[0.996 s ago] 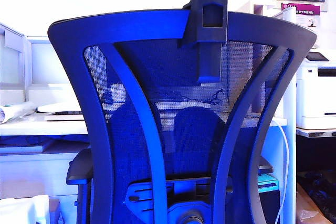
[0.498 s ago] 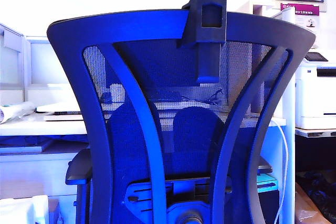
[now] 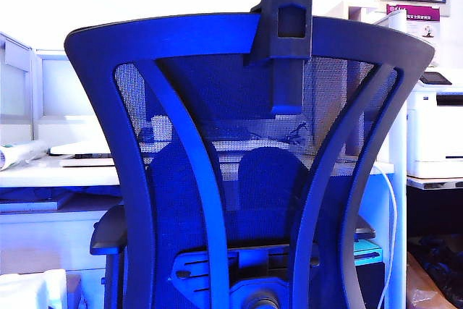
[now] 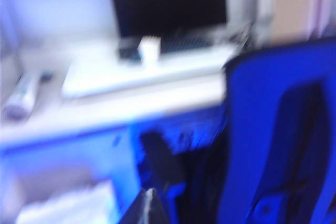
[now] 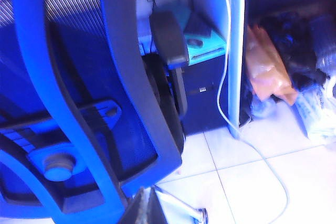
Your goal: Pull out the black chair under the table.
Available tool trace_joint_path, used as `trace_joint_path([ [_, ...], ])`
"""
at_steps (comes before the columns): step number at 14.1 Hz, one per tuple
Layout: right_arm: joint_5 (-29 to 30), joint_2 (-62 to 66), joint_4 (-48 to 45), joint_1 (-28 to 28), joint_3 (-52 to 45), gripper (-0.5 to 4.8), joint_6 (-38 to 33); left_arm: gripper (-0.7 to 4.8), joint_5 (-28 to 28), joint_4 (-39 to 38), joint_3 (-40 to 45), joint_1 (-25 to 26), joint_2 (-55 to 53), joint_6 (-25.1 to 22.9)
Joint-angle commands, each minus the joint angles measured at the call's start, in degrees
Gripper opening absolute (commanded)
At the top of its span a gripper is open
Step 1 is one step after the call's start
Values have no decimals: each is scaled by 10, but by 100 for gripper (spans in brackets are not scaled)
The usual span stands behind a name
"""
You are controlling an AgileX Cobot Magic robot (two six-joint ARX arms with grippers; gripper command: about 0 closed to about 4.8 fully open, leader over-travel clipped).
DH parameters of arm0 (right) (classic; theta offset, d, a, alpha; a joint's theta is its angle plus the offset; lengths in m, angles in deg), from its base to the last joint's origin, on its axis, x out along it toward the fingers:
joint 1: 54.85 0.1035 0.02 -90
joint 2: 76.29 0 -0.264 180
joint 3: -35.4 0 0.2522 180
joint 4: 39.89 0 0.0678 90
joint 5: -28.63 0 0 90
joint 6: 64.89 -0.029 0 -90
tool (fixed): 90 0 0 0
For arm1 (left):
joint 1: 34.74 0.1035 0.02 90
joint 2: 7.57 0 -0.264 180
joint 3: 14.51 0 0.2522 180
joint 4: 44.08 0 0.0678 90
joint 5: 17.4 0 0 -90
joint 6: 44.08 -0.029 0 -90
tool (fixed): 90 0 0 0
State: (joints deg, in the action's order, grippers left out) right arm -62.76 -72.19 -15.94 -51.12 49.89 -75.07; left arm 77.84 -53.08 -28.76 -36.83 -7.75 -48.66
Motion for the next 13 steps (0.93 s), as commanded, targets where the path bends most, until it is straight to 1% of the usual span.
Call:
trace_joint_path([
  [1, -2, -1, 6, 0, -1, -6, 12, -6, -57, -69, 1, 1, 0, -17],
  [2, -1, -1, 6, 0, -1, -5, 17, -6, -72, -115, 1, 1, 0, -30],
  [3, -1, 0, 7, 0, -1, -5, 17, -6, -79, -145, 1, 1, 0, -30],
  [4, -1, 0, 7, 0, -1, -5, 17, -6, -80, -153, 1, 2, -5, -29],
  [5, -1, 7, 7, 0, -1, -5, 17, -6, -96, -153, 1, 1, -11, -29],
  [7, 1, 14, 7, 0, -1, -5, 16, -6, -79, -153, 1, 1, -10, -29],
  [13, 0, 13, 6, 0, -1, -5, 16, -6, -76, -153, 1, 1, -10, -23],
])
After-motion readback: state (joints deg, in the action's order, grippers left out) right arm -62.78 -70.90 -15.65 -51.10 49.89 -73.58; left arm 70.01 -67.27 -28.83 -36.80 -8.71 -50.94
